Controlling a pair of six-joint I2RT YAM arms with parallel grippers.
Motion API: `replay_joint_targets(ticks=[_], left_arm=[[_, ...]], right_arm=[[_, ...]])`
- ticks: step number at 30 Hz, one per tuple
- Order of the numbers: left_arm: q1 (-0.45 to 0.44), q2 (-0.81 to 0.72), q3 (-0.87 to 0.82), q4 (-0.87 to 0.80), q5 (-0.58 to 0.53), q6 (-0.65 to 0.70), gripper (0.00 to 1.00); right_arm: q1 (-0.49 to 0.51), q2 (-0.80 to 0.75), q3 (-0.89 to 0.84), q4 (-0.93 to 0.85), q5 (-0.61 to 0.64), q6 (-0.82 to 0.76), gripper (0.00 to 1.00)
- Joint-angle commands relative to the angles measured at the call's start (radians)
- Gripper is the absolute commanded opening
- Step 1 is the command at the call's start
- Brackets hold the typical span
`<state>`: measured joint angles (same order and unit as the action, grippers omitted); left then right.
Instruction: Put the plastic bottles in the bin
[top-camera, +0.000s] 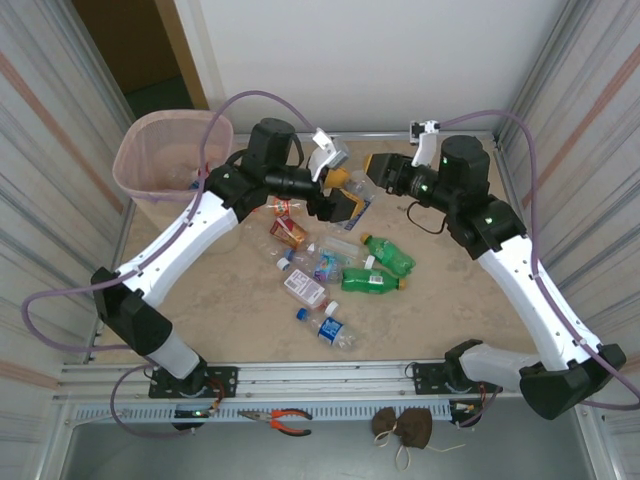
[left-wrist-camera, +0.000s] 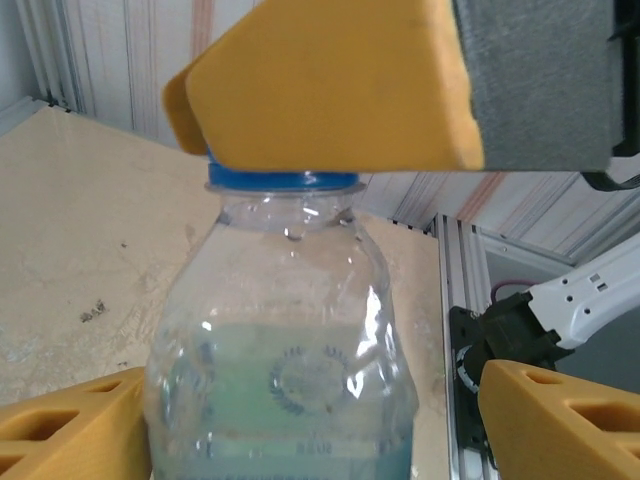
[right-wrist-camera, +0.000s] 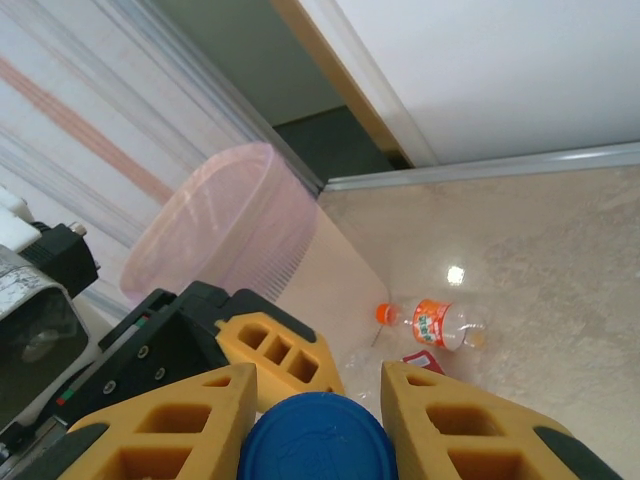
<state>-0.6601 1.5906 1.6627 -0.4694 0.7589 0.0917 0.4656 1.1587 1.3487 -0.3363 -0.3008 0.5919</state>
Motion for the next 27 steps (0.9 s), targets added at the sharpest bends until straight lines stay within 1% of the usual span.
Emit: replay_joint_targets(ticks=[1,18,23,25,26,27], left_arm=[[-0.005,0.005,0.032,-0.033,0.008,0.056,0.79],[-0.005,0.013,0.034,-0.06,0.003,0.084,0.52],[-0.004,0.008,0.032,-0.051,-0.001,0.081,0.49],[-0.005,0.003,0.026,-0.039,-0.008,0.073,0.49],[-0.004,-0.001,0.023,-0.033,-0.012,0.07,0.49],[-0.005,-0.006,0.018,-0.025,-0.017,0.067,0.49]], right_arm=[[0.017,0.002,0.041,-0.007,0.026,-0.024,0.17],[0.048,0.016,0.065,-0.026,0.045,-0.038,0.17],[0.05,0.016,0.069,-0.03,0.055,-0.041,0.2],[0.049,0.016,0.072,-0.032,0.061,-0.043,0.24],[0.049,0.015,0.075,-0.04,0.069,-0.045,0.31],[0.05,0.012,0.08,-0.051,0.084,-0.047,0.42]])
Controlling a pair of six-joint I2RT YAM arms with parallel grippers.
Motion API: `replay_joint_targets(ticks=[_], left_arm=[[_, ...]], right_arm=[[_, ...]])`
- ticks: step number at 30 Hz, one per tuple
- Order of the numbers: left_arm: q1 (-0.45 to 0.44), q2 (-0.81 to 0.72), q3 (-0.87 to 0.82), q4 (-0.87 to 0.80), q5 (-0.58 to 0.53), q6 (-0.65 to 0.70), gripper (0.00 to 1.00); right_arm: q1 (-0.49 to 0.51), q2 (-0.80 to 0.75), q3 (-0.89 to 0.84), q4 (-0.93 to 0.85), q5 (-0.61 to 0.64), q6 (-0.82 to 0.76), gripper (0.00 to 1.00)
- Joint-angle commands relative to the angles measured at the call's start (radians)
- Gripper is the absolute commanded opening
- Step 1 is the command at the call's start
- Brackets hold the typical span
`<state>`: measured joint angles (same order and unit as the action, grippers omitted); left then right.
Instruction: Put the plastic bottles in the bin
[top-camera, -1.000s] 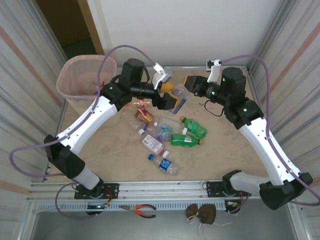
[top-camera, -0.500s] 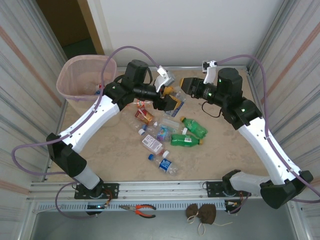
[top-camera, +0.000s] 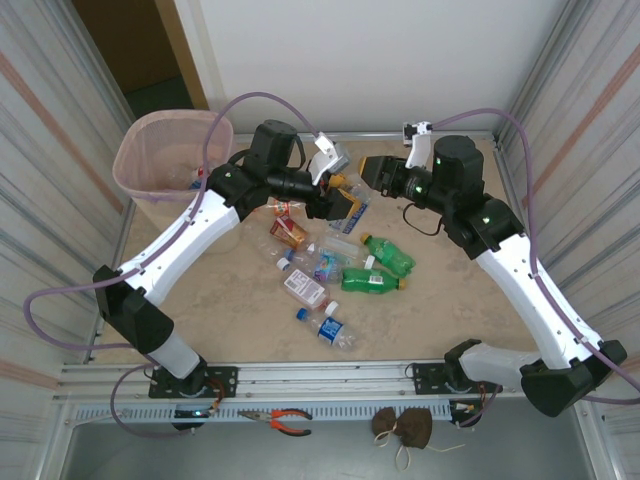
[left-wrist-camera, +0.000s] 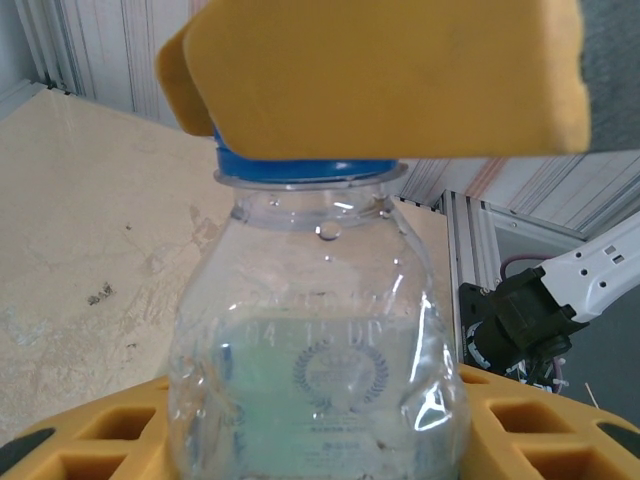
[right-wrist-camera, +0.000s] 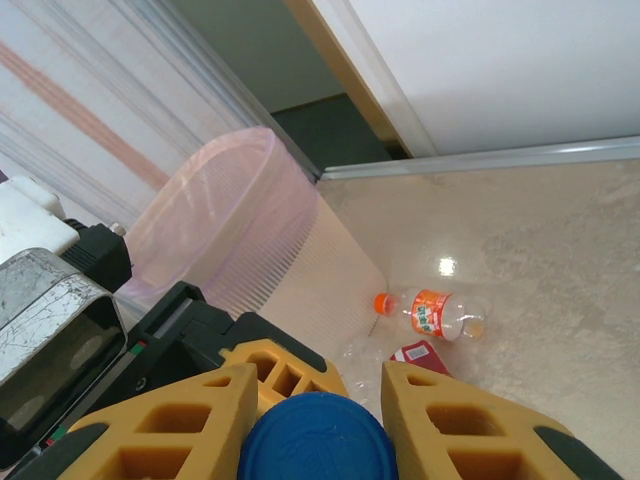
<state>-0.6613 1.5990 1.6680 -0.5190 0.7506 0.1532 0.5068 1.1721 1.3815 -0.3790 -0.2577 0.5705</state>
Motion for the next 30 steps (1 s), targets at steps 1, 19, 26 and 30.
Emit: replay_joint_targets(ticks=[1,19,26,30], left_arm=[[-0.002,-0.02,0.009,0.03,-0.017,0.004,0.48],[0.2,-0.21,-0.099,0.18,-0.403,-0.454,0.4],[0.321,-0.256,-0.057,0.125,-0.689,-0.653,0.36],[0.341,-0.27,-0.004,0.029,-0.968,-0.781,0.43]], right_arm=[[0.009,-0.004,0.051,-0.019,0.057,-0.027,0.5],[-0.275,-0.177,0.013,-0.194,0.14,0.046,0.73],[-0.298,-0.177,-0.002,-0.195,0.123,0.055,0.73],[-0.3,-0.177,-0.008,-0.188,0.111,0.063,0.73]])
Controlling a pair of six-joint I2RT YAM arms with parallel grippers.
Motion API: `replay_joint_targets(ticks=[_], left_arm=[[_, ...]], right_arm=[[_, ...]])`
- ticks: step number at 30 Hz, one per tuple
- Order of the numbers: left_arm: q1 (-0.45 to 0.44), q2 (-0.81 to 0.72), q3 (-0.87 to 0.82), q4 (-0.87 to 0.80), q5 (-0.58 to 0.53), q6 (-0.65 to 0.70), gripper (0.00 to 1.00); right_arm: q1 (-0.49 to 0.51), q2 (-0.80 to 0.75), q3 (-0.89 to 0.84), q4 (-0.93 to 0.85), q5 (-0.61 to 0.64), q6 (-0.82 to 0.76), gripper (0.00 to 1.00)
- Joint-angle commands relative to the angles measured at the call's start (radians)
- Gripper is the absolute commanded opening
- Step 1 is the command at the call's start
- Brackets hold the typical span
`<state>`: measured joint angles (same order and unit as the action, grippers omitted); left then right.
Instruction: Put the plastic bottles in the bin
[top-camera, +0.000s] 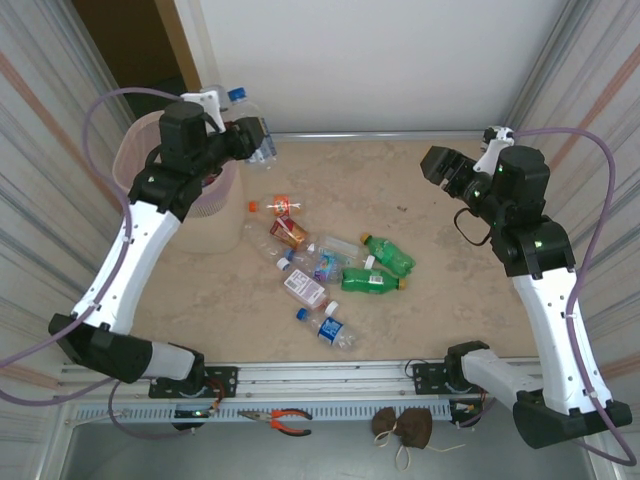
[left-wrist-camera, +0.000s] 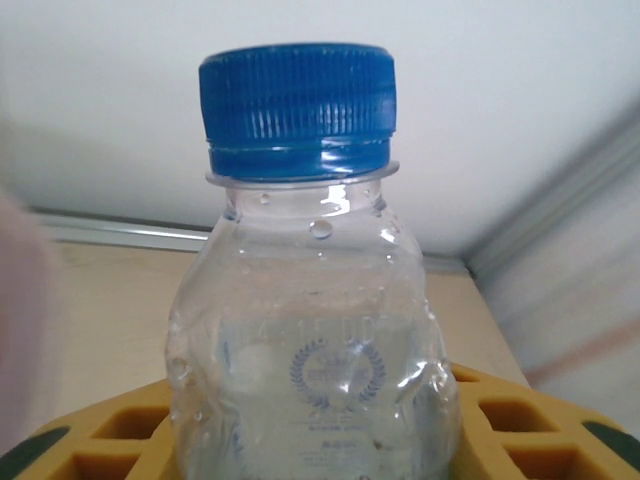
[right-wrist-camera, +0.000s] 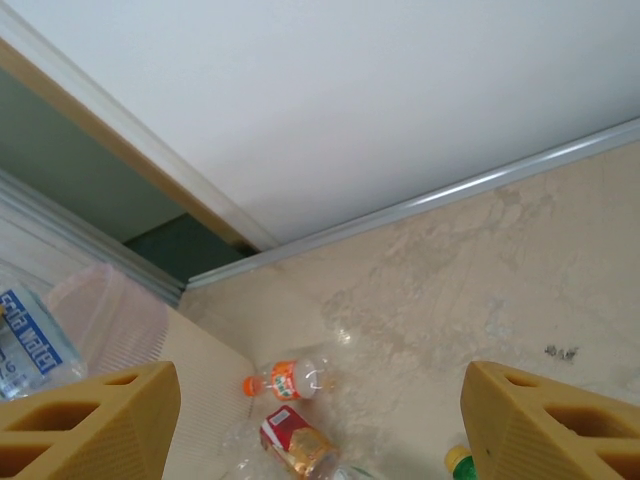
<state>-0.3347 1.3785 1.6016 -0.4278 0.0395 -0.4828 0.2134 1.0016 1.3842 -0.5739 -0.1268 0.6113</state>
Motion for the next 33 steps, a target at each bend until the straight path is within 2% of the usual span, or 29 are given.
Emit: replay_joint_targets(ticks=[1,7,13,21,28,33], left_arm=[[0.033,-0.05,0.078,-0.091,-0.287,-0.189,0.43],[0.218,0.002,0.18,-0.306,-0.278,-0.484,0.42],[0.374,0.08,0.227,-0.448,-0.159,-0.715,0.42],[0.433,0.186,0.279,-0.605,-0.15,-0.816,0.47],[0.453,0.246,0.242,-0.618,-0.122,-0.853,0.48],[0.456,0.282,0.232,-0.634,-0.108,-0.874,0.55]], right_arm=[[-0.007,-0.007,-0.012,0.009,-0.023,0.022,0.73],[-0.007,-0.005,-0.013,0.009,-0.02,0.023,0.73],[-0.009,-0.007,-0.019,0.008,-0.021,0.023,0.73],[-0.015,-0.006,-0.025,0.002,-0.014,0.018,0.72],[-0.019,-0.04,-0.043,0.004,-0.014,0.021,0.72],[-0.023,-0.044,-0.051,0.005,-0.008,0.022,0.72]])
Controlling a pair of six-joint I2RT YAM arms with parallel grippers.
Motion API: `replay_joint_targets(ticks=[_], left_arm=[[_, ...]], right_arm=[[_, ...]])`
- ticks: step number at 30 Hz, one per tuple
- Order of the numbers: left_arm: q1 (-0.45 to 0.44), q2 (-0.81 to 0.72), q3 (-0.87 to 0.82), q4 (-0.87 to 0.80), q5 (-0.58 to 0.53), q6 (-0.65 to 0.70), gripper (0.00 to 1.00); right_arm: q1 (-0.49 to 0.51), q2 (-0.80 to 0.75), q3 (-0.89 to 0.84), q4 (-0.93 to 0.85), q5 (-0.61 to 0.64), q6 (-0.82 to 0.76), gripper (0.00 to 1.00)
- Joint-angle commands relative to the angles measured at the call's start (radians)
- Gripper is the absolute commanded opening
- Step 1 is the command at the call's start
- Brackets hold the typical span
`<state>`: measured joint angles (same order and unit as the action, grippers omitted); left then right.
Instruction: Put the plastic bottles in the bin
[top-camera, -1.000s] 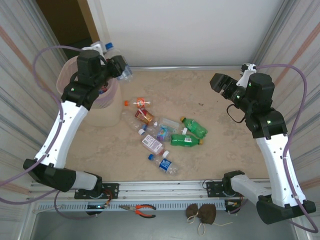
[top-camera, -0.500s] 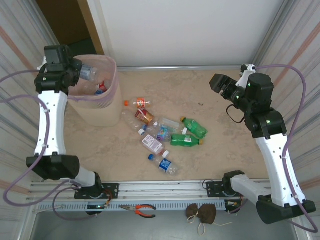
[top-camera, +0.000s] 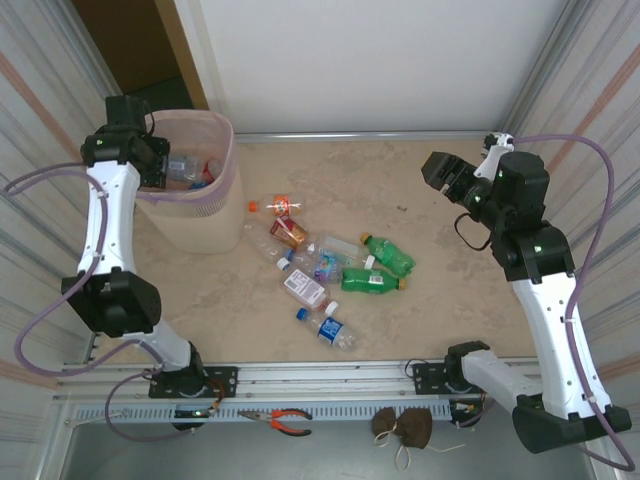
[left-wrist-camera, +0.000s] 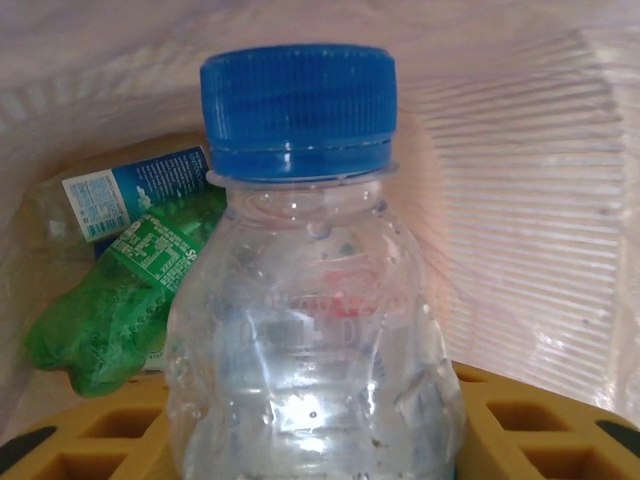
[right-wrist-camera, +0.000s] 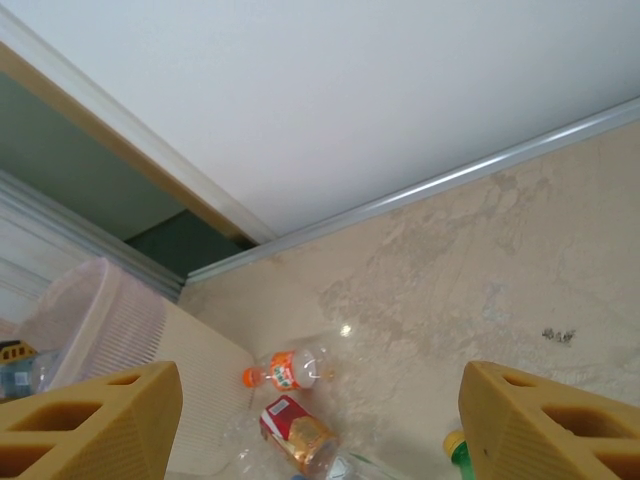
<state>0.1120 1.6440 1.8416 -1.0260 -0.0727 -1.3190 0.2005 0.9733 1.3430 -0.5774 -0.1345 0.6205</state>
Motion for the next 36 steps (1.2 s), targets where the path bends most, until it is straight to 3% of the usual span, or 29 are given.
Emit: replay_joint_targets(ticks=[1,9,19,26,36], left_arm=[[0.009,0.017,-0.012,-0.037,0.004,-0.045,0.57],[0.011,-0.012,-0.012,-0.039,-0.016,-0.072,0.73],[0.011,-0.061,0.005,0.0,-0.009,-0.038,0.73],[0.005,-0.122,-0.065,0.192,0.08,0.108,0.66],[-0.037,-0.256,-0.26,0.572,0.311,0.405,0.67]], right_arm=[[-0.011,-0.017,-0.01,0.007,-0.001,0.014,0.72],[-0.022,-0.031,-0.007,-0.001,0.005,0.013,0.72],[-0.024,-0.033,-0.004,-0.006,0.0,0.014,0.72],[-0.024,-0.019,-0.016,-0.03,-0.022,0.004,0.72],[-0.003,0.073,-0.03,-0.154,-0.095,-0.092,0.71]])
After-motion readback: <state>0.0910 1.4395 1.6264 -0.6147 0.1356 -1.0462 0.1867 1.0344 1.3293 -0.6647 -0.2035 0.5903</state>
